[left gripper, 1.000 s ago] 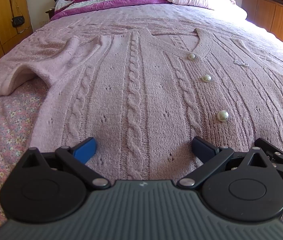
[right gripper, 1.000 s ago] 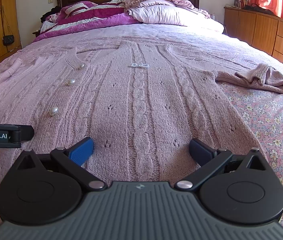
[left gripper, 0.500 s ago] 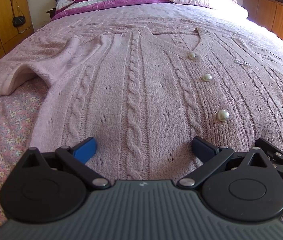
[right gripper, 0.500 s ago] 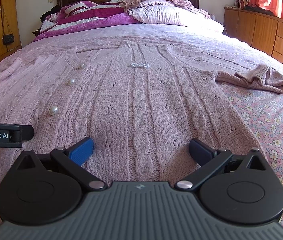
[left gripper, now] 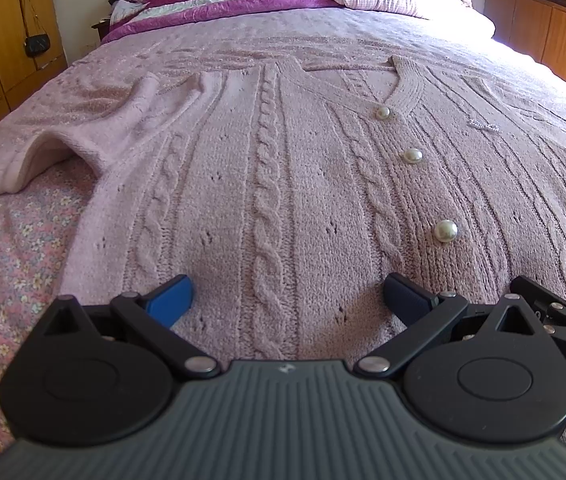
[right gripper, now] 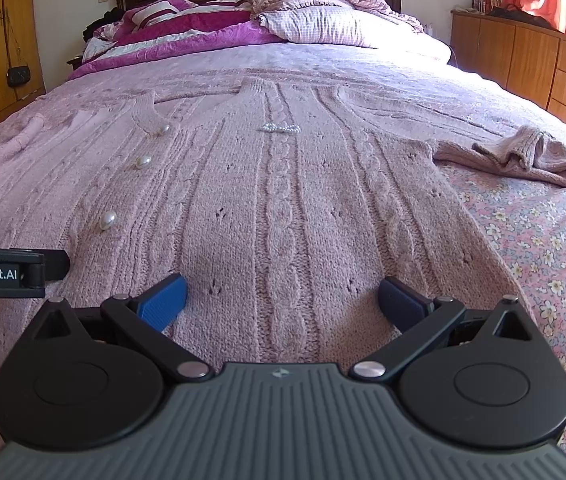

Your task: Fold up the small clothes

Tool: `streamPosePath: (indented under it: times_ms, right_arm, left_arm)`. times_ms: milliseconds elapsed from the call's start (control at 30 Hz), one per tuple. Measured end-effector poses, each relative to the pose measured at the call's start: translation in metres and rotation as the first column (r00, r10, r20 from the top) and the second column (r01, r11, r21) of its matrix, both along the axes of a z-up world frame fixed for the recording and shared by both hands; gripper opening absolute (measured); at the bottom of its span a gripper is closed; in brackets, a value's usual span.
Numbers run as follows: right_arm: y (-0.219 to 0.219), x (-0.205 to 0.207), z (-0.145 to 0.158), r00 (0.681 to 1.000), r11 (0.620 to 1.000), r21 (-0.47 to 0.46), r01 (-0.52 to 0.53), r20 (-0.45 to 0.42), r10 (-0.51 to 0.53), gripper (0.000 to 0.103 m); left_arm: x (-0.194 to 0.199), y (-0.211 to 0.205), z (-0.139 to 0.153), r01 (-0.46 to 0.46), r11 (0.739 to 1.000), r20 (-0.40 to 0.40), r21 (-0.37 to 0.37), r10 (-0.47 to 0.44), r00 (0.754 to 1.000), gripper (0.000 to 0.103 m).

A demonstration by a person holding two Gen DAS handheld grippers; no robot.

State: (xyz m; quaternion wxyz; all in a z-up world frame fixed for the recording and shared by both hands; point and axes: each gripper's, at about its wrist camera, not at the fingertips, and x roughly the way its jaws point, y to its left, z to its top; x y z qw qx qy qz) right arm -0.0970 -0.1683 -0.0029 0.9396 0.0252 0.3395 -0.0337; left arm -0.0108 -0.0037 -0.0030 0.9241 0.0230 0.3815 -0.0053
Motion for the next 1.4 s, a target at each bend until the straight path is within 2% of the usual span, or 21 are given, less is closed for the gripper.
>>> streamPosePath:
  times_ms: [533, 833, 1267, 1400]
  right_arm:
    - [-0.003, 0.003, 0.010, 0.997, 0.999, 0.030, -0.043, -0.058, 0.045, 0.103]
    - [-0.006, 0.000, 0.018, 0.994, 0.996, 0.063, -0.065, -0.080, 0.070, 0.103]
    - [-0.038, -0.004, 0.034, 0.997, 0.989, 0.148, -0.026, -0.070, 0.037, 0.103]
    - [-0.053, 0.000, 0.043, 0.998, 0.989, 0.147, -0.013, -0.062, 0.022, 0.103]
  left_arm:
    - [0.002, 0.002, 0.002, 0.014, 1.000, -0.007, -0.006, -0.014, 1.000, 0.103]
    - [0.009, 0.005, 0.008, 0.013, 1.000, -0.044, -0.018, -0.014, 0.999, 0.103]
    - [0.006, 0.014, 0.022, -0.003, 0.999, -0.056, -0.045, 0.000, 0.998, 0.103]
    - [0.004, 0.015, 0.024, 0.003, 0.999, -0.053, -0.049, -0.005, 0.999, 0.103]
